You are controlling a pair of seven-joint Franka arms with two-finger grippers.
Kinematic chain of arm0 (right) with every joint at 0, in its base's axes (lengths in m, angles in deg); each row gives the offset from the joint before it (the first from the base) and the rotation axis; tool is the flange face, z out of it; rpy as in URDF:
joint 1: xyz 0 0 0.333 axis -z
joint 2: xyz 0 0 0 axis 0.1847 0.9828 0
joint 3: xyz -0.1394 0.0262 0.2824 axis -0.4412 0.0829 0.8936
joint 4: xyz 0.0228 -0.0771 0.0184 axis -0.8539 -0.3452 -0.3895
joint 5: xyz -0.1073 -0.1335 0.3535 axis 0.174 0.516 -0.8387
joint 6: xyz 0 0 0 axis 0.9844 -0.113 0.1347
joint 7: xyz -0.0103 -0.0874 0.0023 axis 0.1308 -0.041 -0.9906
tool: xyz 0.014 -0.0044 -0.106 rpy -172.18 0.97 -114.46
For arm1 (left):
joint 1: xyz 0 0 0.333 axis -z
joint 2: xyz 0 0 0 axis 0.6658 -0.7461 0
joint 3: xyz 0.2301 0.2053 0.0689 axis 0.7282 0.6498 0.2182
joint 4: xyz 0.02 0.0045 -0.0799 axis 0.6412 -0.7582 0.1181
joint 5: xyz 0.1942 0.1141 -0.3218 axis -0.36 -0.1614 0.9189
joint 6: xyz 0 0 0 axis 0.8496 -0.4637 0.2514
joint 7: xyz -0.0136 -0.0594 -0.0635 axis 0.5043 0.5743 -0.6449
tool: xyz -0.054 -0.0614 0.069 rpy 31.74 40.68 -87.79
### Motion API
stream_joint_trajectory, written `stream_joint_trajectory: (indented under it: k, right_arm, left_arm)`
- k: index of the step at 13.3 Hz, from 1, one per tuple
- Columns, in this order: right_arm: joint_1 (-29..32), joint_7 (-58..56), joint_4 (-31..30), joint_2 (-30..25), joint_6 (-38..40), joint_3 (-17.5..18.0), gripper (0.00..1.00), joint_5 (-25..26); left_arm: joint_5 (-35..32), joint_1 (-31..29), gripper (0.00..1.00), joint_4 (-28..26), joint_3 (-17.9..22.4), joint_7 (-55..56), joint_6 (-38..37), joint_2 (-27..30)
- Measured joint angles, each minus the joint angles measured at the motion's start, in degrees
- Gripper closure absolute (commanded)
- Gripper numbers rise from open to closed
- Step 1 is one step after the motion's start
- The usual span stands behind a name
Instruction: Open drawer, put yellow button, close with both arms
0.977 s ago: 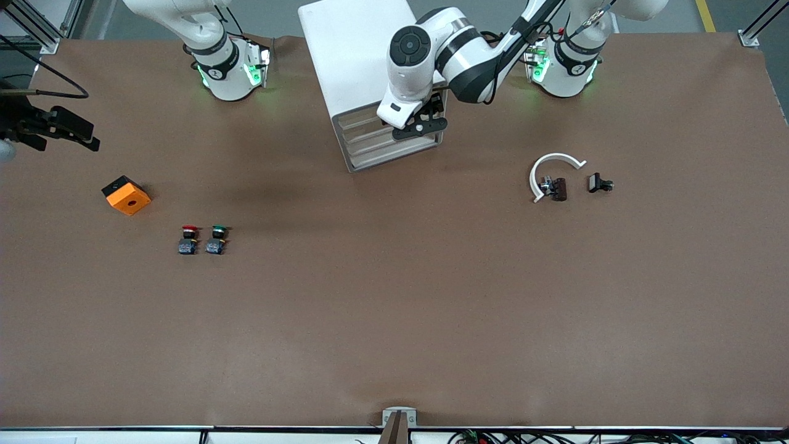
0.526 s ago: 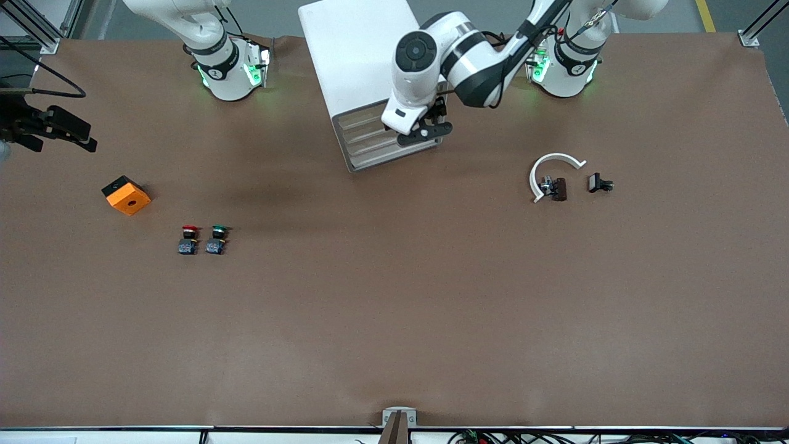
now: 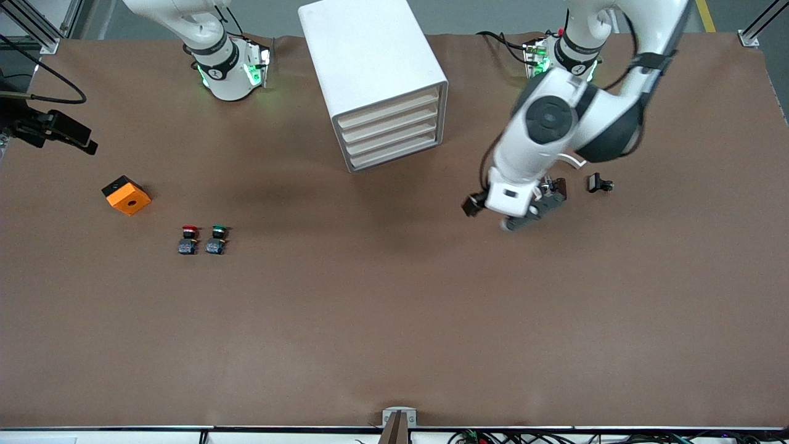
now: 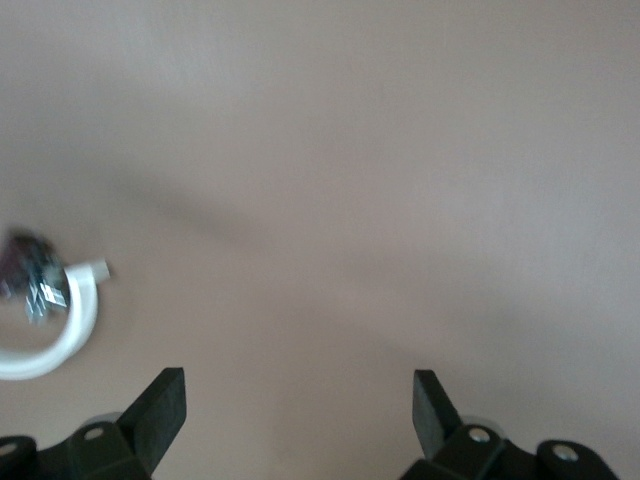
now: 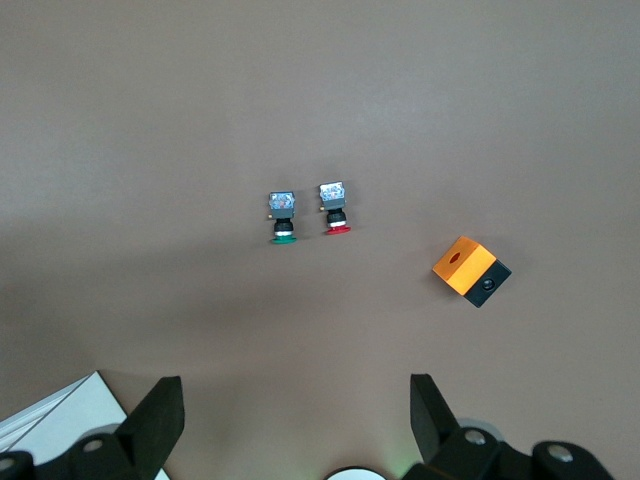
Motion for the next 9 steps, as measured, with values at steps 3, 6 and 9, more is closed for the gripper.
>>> stream_joint_trajectory:
  k: [3, 6, 9]
  right_arm:
    - [0.58, -6.36, 0.0, -0.01, 0.43, -0.36, 0.0, 0.0]
    - [0.93, -6.93, -0.01, -0.2, 0.51, -0.52, 0.0, 0.0]
    - [0.94, -6.93, -0.92, -1.36, -0.47, -0.53, 0.0, 0.0]
  left_arm:
    - [-0.26, -9.87, 0.0, 3.1, 0.09, -11.34, 0.0, -0.69]
    - [-0.29, -18.99, 0.0, 4.8, 0.08, -23.87, -0.27, 0.01]
    - [-0.3, -23.01, 0.0, 9.46, 0.03, -30.44, -5.79, 1.64]
